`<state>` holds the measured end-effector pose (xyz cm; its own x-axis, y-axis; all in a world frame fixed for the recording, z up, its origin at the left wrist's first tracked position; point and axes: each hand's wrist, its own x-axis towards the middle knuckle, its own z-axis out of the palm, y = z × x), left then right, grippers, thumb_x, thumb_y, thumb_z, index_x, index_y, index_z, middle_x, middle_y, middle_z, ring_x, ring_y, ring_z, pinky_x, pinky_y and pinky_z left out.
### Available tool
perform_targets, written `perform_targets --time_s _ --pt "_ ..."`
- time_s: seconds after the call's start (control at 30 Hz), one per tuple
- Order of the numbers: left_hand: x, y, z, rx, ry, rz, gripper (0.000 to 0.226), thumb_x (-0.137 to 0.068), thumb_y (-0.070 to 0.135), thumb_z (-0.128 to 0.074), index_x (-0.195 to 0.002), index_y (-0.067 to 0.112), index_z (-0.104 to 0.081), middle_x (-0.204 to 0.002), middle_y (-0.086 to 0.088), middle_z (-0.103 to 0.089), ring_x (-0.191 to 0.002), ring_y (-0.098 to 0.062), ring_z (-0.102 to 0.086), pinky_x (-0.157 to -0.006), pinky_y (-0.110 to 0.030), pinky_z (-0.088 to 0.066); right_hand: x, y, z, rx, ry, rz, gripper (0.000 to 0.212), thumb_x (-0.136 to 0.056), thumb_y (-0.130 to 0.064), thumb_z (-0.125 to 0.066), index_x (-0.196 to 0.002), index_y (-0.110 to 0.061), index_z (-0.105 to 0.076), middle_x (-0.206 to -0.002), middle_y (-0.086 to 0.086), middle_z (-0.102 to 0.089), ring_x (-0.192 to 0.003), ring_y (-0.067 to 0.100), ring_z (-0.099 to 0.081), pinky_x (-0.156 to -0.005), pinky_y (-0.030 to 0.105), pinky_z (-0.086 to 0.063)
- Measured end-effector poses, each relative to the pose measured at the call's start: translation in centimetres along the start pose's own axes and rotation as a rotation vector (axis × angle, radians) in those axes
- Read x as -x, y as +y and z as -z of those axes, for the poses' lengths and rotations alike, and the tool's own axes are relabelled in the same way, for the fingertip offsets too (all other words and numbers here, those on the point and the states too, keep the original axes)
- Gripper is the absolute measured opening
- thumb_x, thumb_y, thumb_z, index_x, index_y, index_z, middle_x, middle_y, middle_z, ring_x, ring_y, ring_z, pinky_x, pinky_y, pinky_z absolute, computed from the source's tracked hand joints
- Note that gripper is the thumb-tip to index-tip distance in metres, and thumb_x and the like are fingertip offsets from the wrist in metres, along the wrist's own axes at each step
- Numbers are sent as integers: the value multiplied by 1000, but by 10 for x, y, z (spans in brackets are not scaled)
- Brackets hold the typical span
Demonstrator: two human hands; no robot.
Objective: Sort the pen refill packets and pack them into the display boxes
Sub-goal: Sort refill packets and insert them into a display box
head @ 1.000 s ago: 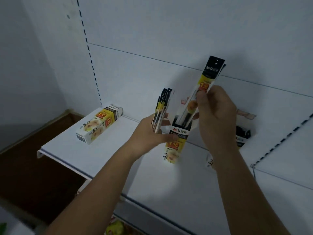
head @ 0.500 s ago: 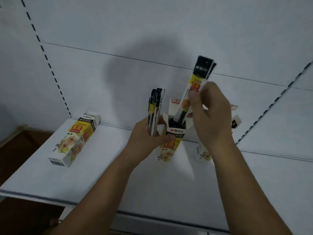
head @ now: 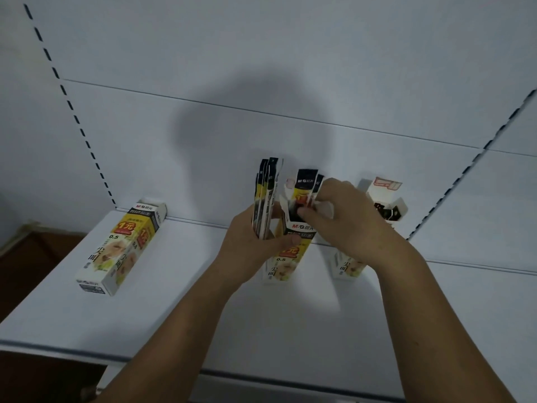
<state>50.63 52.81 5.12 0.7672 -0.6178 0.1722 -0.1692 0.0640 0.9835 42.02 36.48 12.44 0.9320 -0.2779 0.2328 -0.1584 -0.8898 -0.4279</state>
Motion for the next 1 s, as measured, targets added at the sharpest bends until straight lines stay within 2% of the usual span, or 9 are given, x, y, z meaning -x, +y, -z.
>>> perform_targets --time_s 0.17,0.27,0.37,0.47,0.53,0.67,0.73,0.87,1.0 --pt "0 2 1 1 -10 -1 37 -80 1 -85 -113 0 -68 -58 21 -66 -50 4 -60 -47 -8 -43 0 -2 7 -328 330 62 20 -94 -38 -74 -112 -29 -73 -100 -18 -70 -90 5 -63 -69 6 -39" --pt "-2 1 2 -11 -6 -13 37 -81 1 -85 -114 2 -68 -60 19 -67 -49 3 -59 -49 -9 -44 -6 -3 5 -219 176 91 5 -95 -32 -72 -95 -32 -77 -85 -20 -71 -79 3 -62 -65 10 -42" --pt "-2 -1 3 -44 -4 -33 39 -81 3 -86 -116 8 -69 -64 18 -69 -50 1 -57 -52 -11 -46 -8 0 -2 -83 -9 109 14 -98 -31 -66 -92 -33 -78 -85 -21 -71 -82 -6 -61 -65 8 -40" --pt "-2 -1 4 -42 0 -28 40 -81 3 -86 -116 6 -69 -65 18 -70 -52 2 -59 -54 -11 -47 -6 0 0 -117 114 113 16 -101 -30 -63 -95 -31 -78 -85 -25 -69 -84 -10 -57 -68 6 -37" --pt "-2 -1 5 -58 9 -19 39 -80 6 -87 -115 5 -68 -64 18 -69 -50 2 -57 -52 -11 -46 -4 0 3 -139 212 111 17 -101 -32 -62 -93 -33 -78 -83 -28 -67 -83 -10 -53 -71 8 -34" --pt "-3 -3 5 -76 24 -33 36 -81 9 -87 -111 15 -69 -65 20 -69 -50 0 -55 -53 -12 -46 -2 -1 -4 -54 69 100 28 -102 -45 -53 -95 -35 -79 -87 -23 -74 -91 4 -64 -94 47 -49" --pt "-2 -3 5 -68 35 -41 36 -84 16 -86 -113 24 -66 -67 21 -68 -53 -3 -55 -53 -13 -46 1 -1 -7 -74 100 96 28 -104 -41 -54 -96 -33 -79 -81 -26 -69 -88 8 -60 -94 50 -48" --pt "1 -8 19 31 36 35 41 -95 48 -69 -131 30 -59 -85 15 -64 -67 -7 -56 -64 -25 -49 9 -3 -8 -182 273 67 20 -102 -31 -59 -92 -29 -77 -80 -35 -61 -87 3 -52 -79 21 -38" --pt "4 -10 41 318 55 114 42 -96 44 -55 -127 17 -64 -86 -6 -55 -63 -16 -46 -55 -28 -40 21 -17 -13 -263 390 98 19 -102 -27 -62 -85 -32 -70 -83 -21 -66 -81 6 -57 -67 7 -36"
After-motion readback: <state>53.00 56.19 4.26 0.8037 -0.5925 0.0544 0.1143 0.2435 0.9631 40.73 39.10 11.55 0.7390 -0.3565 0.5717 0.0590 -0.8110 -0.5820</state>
